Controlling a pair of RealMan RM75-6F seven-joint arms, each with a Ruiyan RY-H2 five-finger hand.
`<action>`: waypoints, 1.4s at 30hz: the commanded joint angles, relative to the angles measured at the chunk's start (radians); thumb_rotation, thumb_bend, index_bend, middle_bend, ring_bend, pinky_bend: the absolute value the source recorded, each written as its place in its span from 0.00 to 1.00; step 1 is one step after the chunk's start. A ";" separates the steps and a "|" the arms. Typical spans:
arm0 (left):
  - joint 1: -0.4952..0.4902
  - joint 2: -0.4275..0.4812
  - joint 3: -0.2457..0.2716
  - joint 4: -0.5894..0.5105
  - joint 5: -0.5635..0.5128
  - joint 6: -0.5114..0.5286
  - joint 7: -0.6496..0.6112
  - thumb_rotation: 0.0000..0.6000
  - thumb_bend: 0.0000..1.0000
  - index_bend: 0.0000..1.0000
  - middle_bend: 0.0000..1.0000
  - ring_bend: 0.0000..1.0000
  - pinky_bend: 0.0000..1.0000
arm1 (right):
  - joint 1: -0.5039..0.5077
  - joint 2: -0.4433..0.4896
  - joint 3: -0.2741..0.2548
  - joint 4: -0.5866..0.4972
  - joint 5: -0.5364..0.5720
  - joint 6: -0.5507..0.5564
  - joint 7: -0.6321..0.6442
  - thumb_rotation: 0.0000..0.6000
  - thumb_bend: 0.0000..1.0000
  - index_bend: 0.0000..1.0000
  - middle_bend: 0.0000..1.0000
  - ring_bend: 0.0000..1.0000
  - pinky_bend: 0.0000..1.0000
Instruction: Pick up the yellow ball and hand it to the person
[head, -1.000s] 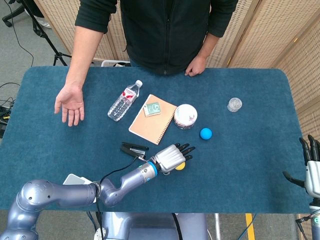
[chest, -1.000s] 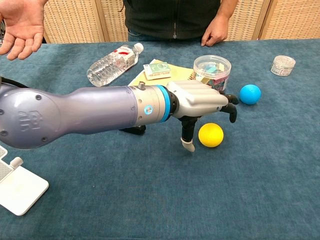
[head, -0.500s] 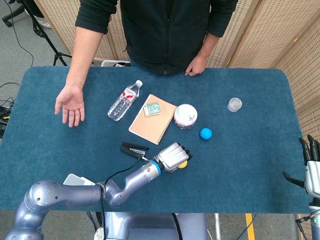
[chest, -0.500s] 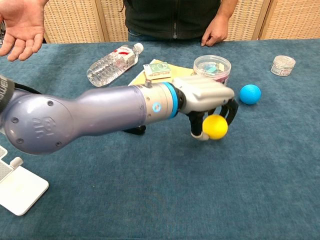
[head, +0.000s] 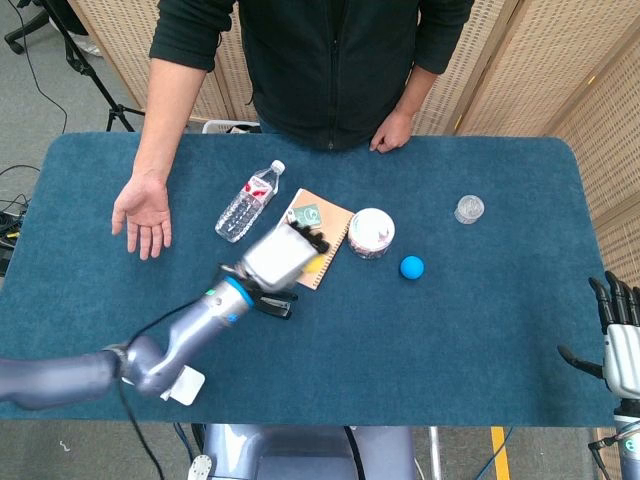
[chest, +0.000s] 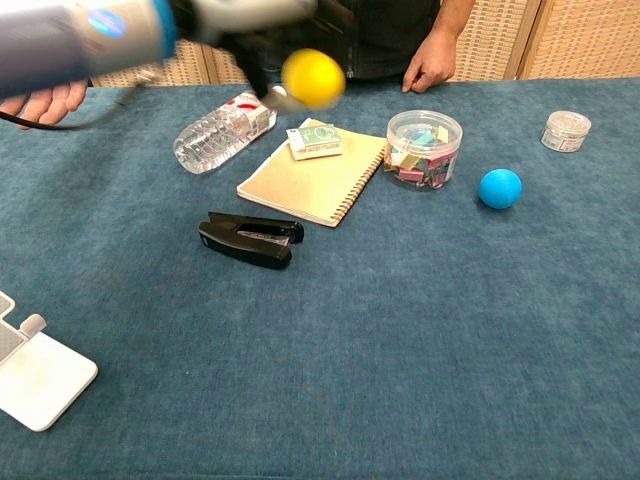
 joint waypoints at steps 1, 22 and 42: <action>0.126 0.183 0.037 -0.073 0.018 0.089 -0.057 1.00 0.37 0.66 0.42 0.39 0.46 | 0.000 0.002 -0.003 -0.007 -0.007 0.004 0.001 1.00 0.00 0.02 0.00 0.00 0.00; 0.358 0.220 0.156 0.234 0.150 0.213 -0.413 1.00 0.34 0.66 0.42 0.39 0.46 | 0.007 -0.005 -0.018 -0.022 -0.027 -0.005 -0.020 1.00 0.00 0.02 0.00 0.00 0.00; 0.437 0.315 0.114 0.141 0.218 0.342 -0.589 1.00 0.00 0.00 0.00 0.00 0.00 | 0.004 0.003 -0.021 -0.034 -0.031 0.000 -0.010 1.00 0.00 0.02 0.00 0.00 0.00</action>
